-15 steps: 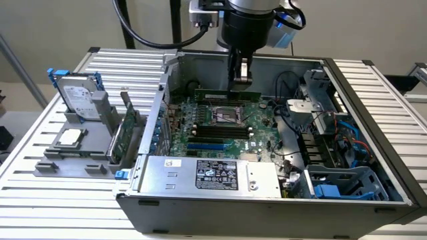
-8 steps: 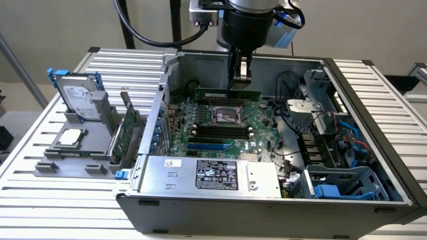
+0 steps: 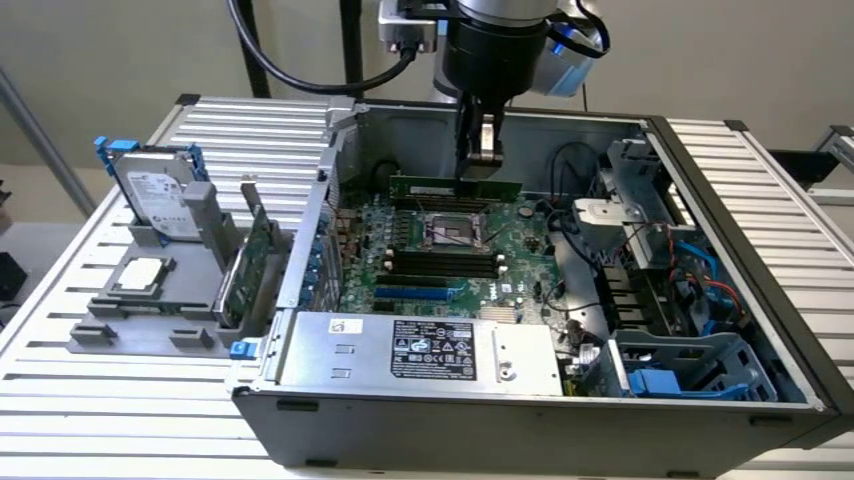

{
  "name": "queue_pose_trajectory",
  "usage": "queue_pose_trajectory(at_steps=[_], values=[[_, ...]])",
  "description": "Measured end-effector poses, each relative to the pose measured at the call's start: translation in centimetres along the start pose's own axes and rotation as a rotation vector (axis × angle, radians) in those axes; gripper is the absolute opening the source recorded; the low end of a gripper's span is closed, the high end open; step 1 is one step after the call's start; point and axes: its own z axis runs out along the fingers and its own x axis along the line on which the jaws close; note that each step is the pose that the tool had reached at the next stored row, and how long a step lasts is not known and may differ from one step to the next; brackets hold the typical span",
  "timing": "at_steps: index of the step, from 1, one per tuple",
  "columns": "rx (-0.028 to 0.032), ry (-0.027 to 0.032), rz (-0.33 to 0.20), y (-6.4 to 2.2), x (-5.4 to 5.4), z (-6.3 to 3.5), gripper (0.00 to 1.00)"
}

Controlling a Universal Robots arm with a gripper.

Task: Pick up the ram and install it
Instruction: 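Insert the ram into the slot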

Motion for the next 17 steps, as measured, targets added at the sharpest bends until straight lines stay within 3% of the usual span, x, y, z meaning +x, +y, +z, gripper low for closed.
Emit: queue_pose_trajectory(at_steps=[7, 17], values=[[0.0000, 0.0008, 0.000, -0.03, -0.4, 0.72, 0.00], [0.0000, 0.0020, 0.003, -0.16, -3.1, 2.64, 0.00]])
